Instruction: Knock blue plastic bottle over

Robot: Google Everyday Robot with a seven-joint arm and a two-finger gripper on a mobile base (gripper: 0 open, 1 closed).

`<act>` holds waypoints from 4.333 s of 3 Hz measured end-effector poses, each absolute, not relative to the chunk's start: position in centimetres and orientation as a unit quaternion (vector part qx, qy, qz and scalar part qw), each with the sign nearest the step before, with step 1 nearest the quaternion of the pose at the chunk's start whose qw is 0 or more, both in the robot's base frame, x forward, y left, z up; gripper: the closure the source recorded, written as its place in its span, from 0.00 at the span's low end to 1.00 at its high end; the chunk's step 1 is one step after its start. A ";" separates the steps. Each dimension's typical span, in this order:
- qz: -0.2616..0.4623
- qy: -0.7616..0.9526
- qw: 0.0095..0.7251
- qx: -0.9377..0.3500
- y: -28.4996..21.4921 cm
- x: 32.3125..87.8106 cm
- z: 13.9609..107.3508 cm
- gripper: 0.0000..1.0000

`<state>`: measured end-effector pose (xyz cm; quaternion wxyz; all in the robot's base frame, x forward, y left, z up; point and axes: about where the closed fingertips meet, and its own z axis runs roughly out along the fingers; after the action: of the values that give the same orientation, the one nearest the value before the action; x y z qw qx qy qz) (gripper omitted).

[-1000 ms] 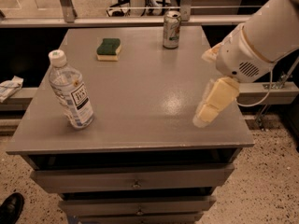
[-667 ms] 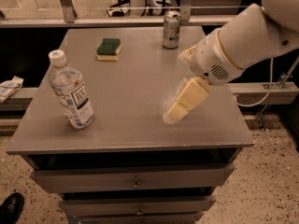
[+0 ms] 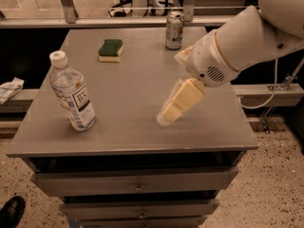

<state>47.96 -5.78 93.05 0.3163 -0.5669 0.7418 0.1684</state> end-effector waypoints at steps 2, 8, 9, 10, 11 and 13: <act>0.283 0.687 0.363 -0.562 5.0 49.0 90.9 0.00; 0.375 0.615 0.470 -0.510 18.6 51.0 89.8 0.59; 0.350 0.622 0.470 -0.519 16.5 53.5 90.7 0.82; 0.308 0.641 0.446 -0.544 12.1 57.6 93.4 1.00; 0.274 0.677 0.397 -0.555 8.3 60.3 94.0 1.00; 0.155 0.729 0.210 -0.633 2.7 59.8 89.3 0.75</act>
Offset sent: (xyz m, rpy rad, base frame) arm 0.0191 0.1918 -0.0338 0.4438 0.0386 0.2063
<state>59.81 2.68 89.33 0.2102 -0.6331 0.7287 0.1547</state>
